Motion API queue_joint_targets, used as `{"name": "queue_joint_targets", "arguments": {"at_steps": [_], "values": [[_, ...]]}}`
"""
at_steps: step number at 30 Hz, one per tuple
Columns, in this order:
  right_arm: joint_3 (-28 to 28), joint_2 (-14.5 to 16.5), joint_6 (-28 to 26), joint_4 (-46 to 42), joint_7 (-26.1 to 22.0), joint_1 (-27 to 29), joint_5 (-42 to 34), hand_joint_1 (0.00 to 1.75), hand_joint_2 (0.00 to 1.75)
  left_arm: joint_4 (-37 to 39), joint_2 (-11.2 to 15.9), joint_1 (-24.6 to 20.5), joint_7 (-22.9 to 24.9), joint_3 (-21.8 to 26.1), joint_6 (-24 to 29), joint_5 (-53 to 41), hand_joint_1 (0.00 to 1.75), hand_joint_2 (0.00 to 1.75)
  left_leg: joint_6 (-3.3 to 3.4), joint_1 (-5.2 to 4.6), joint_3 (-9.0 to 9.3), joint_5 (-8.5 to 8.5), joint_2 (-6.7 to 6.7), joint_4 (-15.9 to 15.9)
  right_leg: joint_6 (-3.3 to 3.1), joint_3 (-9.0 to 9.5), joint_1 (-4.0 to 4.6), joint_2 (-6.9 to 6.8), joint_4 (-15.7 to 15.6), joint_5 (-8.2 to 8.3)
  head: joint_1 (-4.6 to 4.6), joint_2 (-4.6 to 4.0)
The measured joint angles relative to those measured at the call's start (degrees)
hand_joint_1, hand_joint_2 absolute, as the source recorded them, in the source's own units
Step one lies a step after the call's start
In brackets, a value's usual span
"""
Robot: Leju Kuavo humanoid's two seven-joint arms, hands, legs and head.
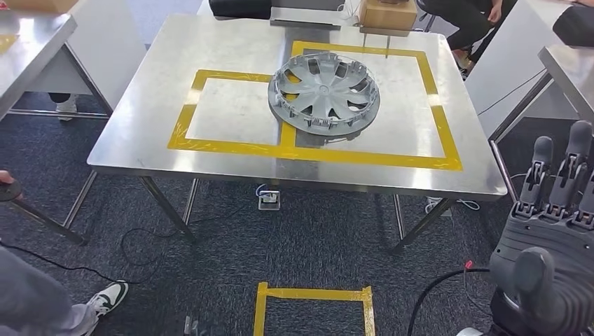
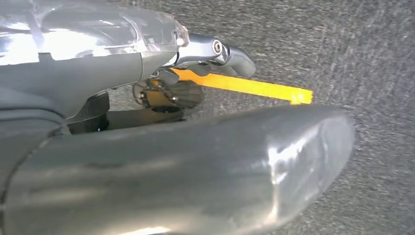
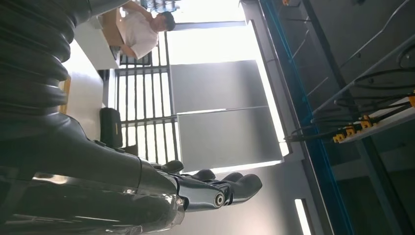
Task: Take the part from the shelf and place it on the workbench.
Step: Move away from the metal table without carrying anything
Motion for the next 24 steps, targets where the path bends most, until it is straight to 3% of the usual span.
{"name": "queue_joint_targets", "arguments": {"at_steps": [2, 3, 5, 7, 8, 10, 11, 12, 13, 14, 16, 18, 21, 22, 24], "values": [[-0.4, -0.2, -0.3, 0.0, 0.0, -0.1, 0.5, 0.00, 1.75, 0.0, -0.1, 0.0, 0.0, 0.0, 0.0, 0.0, 0.00, 0.00, -0.29, -0.33, -0.78, 0.99, -0.12, 0.1, -1.25, 5.81, 0.51, -0.03, -9.2, 1.15, 0.14, 0.00], [-0.5, -0.3, -0.3, 0.0, 0.0, -0.1, 0.7, 0.00, 1.75, 0.0, -0.1, 0.0, -0.1, 0.0, 0.0, 0.0, 0.00, 0.00, -0.56, -0.36, -1.05, 1.51, -0.14, 0.0, -1.67, 7.68, 0.74, -0.04, -12.5, 1.00, 0.12, 0.00], [-0.7, -0.5, -0.4, 0.0, 0.1, -0.2, 0.9, 0.00, 1.75, 0.0, -0.1, 0.0, -0.1, 0.0, 0.0, 0.0, 0.00, 0.00, -1.22, -0.20, -1.47, 2.62, -0.12, -0.1, -1.97, 8.51, 0.94, -0.07, -14.9, 1.00, 0.11, 0.00], [-0.8, -0.6, -0.5, 0.0, 0.1, -0.2, 1.2, 0.00, 1.75, 0.0, -0.1, 0.1, -0.1, 0.0, 0.0, 0.0, 0.00, 0.00, -1.83, -0.07, -2.08, 1.76, 0.04, 0.4, -2.29, 7.90, 0.78, -0.25, -15.4, 2.25, 0.15, 0.00], [-0.9, -0.6, -0.5, 0.0, 0.2, -0.3, 1.5, 0.00, 1.75, 0.0, -0.1, 0.1, -0.1, 0.0, 0.0, 0.0, 0.00, 0.00, -2.13, -0.05, -2.69, -0.24, 0.21, 2.1, -2.49, 7.40, 0.64, -0.36, -15.5, 2.96, -0.04, 0.00], [-1.0, -0.6, -0.7, 0.0, 0.4, -0.3, 1.9, 0.00, 1.75, 0.0, 0.0, 0.1, -0.1, 0.0, 0.0, 0.0, 0.00, 0.00, -2.74, 0.20, -4.61, -6.05, 0.54, 8.6, -2.79, 5.84, 0.53, -0.45, -15.2, 4.06, -0.74, 0.00], [-1.0, -0.6, -0.8, 0.0, 0.6, -0.2, 2.0, 0.00, 1.75, 0.0, 0.0, 0.1, -0.1, 0.0, 0.0, 0.0, 0.00, 0.00, -3.02, 0.39, -5.45, -8.19, 0.63, 12.5, -2.83, 4.84, 0.52, -0.46, -14.8, 4.51, -1.10, 0.00], [-1.1, -0.6, -0.9, 0.0, 0.8, -0.2, 2.1, 0.00, 1.75, 0.0, 0.0, 0.1, -0.1, 0.0, 0.0, 0.0, 0.00, 0.00, -3.26, 0.57, -5.77, -9.03, 0.67, 15.3, -2.79, 3.81, 0.51, -0.45, -14.3, 4.90, -1.34, 0.00], [-1.1, -0.6, -1.0, 0.0, 1.0, -0.2, 2.1, 0.00, 1.75, 0.0, 0.0, 0.1, -0.1, 0.0, 0.0, 0.0, 0.00, 0.00, -3.49, 0.73, -5.24, -8.55, 0.71, 16.4, -2.68, 2.74, 0.46, -0.44, -13.7, 5.22, -1.54, 0.00], [-1.1, -0.6, -1.1, 0.0, 1.1, -0.2, 2.1, 0.00, 1.75, 0.0, 0.0, 0.1, -0.1, 0.0, 0.0, 0.0, 0.00, 0.00, -3.66, 0.89, -3.72, -7.15, 0.76, 15.4, -2.52, 1.73, 0.38, -0.41, -13.0, 5.47, -1.70, 0.00], [-1.2, -0.6, -1.1, 0.0, 1.2, -0.1, 2.1, 0.00, 1.75, 0.0, 0.0, 0.1, -0.1, 0.0, 0.0, -0.1, 0.00, 0.00, -3.91, 1.11, 1.45, -4.87, 0.75, 9.0, -2.12, -0.10, 0.21, -0.34, -11.5, 5.79, -2.01, 0.00], [-1.4, -0.6, -1.2, 0.0, 1.3, -0.2, 2.1, 0.00, 1.75, 0.0, 0.0, 0.0, -0.1, 0.0, -0.1, -0.1, 0.00, 0.00, -3.71, 1.06, 5.20, -5.19, 0.53, 3.1, -1.56, -1.27, 0.21, -0.27, -10.4, 6.18, -2.16, 0.00], [-2.0, -0.9, -1.2, 0.0, 1.3, -0.3, 2.1, 0.00, 1.75, 0.0, -0.1, 0.0, -0.1, -0.1, -0.1, -0.1, 0.00, 0.00, -2.60, 0.90, 5.22, -5.31, 0.33, 1.4, -0.49, -2.02, 0.12, -0.14, -10.1, 6.95, -2.15, 0.00], [-2.1, -1.0, -1.2, 0.0, 1.3, -0.3, 2.1, 0.00, 1.75, 0.0, -0.1, 0.0, -0.1, -0.1, -0.1, -0.1, 0.00, 0.00, -1.99, 0.96, 4.78, -4.88, 0.36, 1.2, -0.08, -2.38, 0.05, -0.08, -9.6, 6.18, -2.11, 0.00], [-2.3, -1.3, -1.3, 0.0, 1.3, -0.3, 2.1, 0.00, 1.75, 0.0, -0.2, -0.1, -0.2, -0.1, -0.1, -0.1, 0.00, 0.00, -0.82, 1.15, 3.62, -3.80, 0.45, 1.1, 0.67, -3.46, -0.10, -0.04, -5.9, 1.84, -1.74, 0.00]]}}
